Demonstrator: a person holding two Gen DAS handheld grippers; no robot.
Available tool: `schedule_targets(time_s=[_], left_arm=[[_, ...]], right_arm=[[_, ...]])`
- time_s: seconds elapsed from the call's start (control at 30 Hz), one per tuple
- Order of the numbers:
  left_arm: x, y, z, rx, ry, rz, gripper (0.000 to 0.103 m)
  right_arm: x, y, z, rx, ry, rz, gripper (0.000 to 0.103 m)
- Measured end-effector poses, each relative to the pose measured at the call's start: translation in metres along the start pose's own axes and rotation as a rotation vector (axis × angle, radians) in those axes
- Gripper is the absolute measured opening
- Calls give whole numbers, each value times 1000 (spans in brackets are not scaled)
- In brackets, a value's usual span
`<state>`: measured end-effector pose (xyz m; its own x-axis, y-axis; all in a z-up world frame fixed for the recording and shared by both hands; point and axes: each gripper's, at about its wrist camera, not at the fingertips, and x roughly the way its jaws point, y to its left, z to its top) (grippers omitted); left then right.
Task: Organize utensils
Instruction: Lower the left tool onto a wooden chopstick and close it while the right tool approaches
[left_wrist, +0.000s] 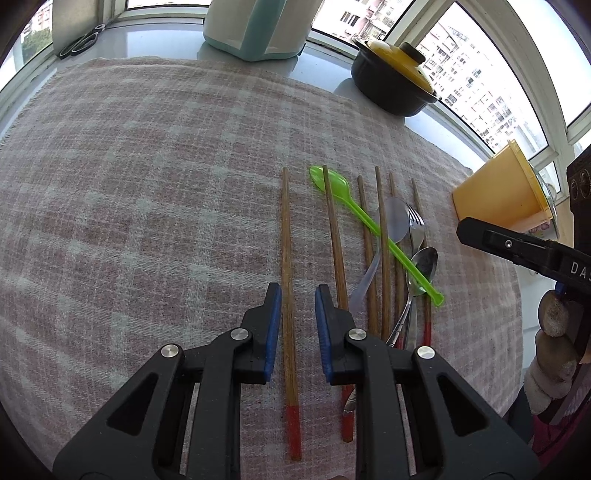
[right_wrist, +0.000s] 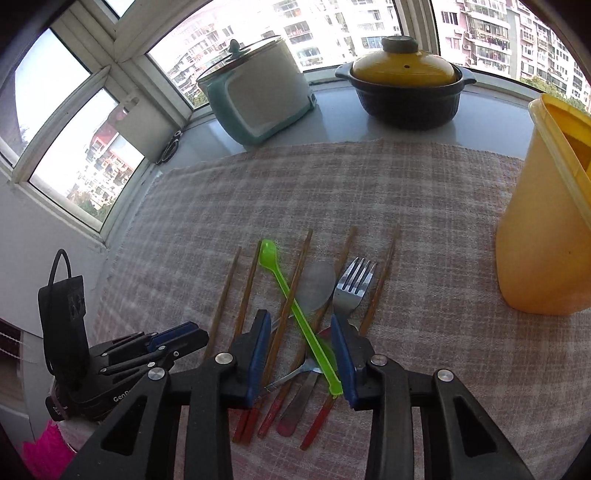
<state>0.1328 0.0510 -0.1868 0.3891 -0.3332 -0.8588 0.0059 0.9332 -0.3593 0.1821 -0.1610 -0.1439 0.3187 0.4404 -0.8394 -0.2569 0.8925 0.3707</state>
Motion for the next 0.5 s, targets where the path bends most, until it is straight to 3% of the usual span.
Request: schedule_targets(time_s=[0.3,0.5], left_arm=[[6,1,3,-9,6,-13,14],[16,0,10,5,24,-3,14]], right_arm=[[39,2,19,61,86,58,23],[58,9,27,51,119,37,23]])
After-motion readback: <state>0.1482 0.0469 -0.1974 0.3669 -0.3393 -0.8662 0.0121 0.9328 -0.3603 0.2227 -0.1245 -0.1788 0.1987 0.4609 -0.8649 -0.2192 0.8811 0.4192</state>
